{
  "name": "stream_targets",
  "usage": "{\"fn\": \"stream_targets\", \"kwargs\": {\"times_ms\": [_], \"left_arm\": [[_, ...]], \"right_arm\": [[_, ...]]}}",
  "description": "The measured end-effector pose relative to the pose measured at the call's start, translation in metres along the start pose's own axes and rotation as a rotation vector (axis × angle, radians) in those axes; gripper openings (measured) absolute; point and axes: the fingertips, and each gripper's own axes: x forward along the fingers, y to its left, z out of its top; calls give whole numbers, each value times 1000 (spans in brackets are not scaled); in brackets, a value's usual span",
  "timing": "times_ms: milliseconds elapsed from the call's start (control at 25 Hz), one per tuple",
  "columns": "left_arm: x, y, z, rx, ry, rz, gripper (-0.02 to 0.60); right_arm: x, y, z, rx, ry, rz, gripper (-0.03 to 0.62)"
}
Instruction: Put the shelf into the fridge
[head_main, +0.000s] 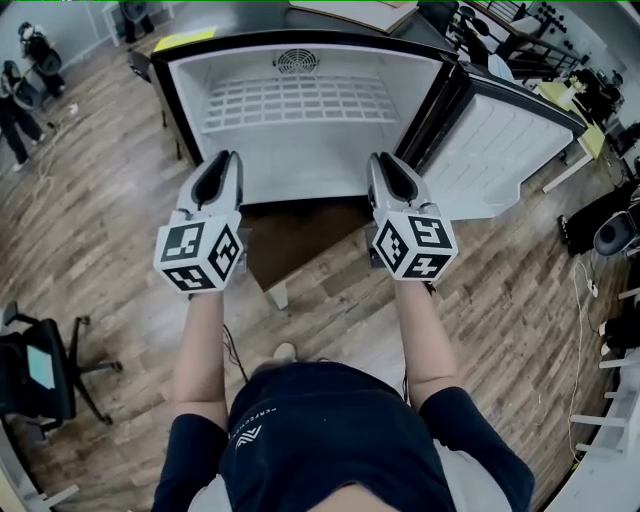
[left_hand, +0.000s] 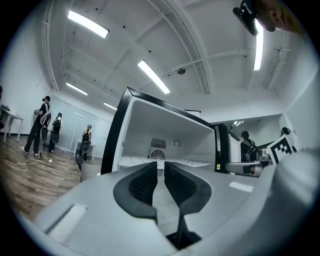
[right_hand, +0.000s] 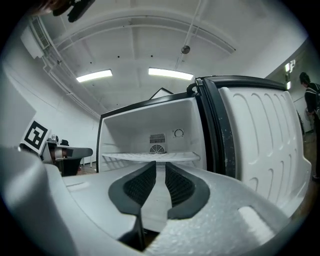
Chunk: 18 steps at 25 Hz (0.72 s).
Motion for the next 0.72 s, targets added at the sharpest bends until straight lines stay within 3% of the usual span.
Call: {"fn": "stream_targets", "kwargs": {"times_ms": [160, 400, 720], "left_arm": [[-15, -8, 2, -11, -12, -8, 20], [-42, -17, 3, 98, 3, 4, 8], [-71, -17, -9, 69, 39, -3, 0]], "right_arm": [[-16, 6, 4, -15, -23, -9, 32], [-35, 16, 6, 12, -37, 1, 2], [-59, 24, -4, 60, -25, 9, 2]]}}
